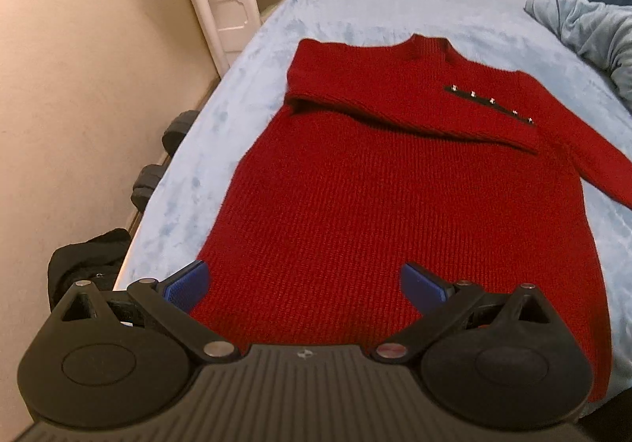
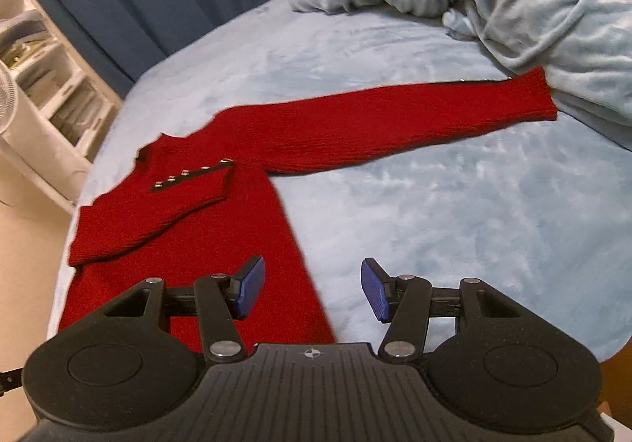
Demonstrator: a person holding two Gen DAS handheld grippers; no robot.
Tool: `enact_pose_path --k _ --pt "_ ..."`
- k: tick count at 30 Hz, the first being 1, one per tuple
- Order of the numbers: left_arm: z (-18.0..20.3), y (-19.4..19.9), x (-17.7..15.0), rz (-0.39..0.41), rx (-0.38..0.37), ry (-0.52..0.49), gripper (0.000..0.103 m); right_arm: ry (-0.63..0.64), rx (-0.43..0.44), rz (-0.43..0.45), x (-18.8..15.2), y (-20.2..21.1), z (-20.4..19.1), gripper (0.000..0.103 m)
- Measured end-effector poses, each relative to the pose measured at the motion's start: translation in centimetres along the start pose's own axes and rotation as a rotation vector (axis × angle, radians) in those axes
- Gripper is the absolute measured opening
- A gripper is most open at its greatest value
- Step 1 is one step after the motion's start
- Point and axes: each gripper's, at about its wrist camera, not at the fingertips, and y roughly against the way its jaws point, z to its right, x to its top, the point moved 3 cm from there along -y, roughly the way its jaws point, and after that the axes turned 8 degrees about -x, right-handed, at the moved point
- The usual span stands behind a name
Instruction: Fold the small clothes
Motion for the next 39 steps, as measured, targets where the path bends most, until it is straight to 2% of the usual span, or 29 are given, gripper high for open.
enact_pose_path --k 8,18,21,25,28,30,32,33,34,35,36,39 --pt "2.9 -2.0 1.0 -0.026 -0.001 -0.038 0.103 0.004 -0.070 -0.028 1.0 -2.7 2.4 0.056" --pt "5.5 -4.0 1.6 -0.051 -0.002 -0.077 0.103 -0.036 -0.106 -0.064 1.9 -5.9 5.3 0.056" --pt "5.7 -4.4 1.8 -0.057 0.000 -0.082 0.103 -0.145 -0.100 -0.048 3.0 -7.9 8.2 0.056" --pt "5.5 -4.7 2.2 -0.051 0.010 -0.083 0.103 -0.398 -0.170 0.046 6.2 -11.4 14.3 0.056" --pt "5.0 -4.7 2.6 -0.049 0.017 -0.066 0.103 -0.490 -0.143 0.093 8.4 -14.0 16.8 0.056" --pt "4.4 -4.9 2.9 -0.049 0.025 -0.057 0.103 -0.522 -0.123 0.110 10.0 -15.5 17.5 0.059" --pt "3.9 -5.2 3.2 -0.048 0.040 -0.045 0.103 -0.570 -0.103 0.130 11.6 -16.6 17.6 0.075" --pt "3.6 -5.2 3.4 -0.046 0.047 -0.038 0.103 -0.589 -0.107 0.144 12.3 -17.0 17.4 0.075" --pt "3.1 -5.4 3.6 -0.044 0.054 -0.027 0.103 -0.593 -0.122 0.157 12.9 -17.3 17.1 0.057" --pt "2.7 -5.5 3.7 -0.045 0.059 -0.019 0.103 -0.578 -0.147 0.150 13.4 -17.7 16.8 0.011" --pt "2.3 -5.6 3.8 -0.046 0.061 -0.009 0.103 -0.546 -0.170 0.130 14.1 -18.1 16.2 0.013" --pt "0.4 -5.9 4.0 -0.041 0.059 0.023 0.103 -0.396 -0.231 0.198 16.7 -16.6 12.7 0.013"
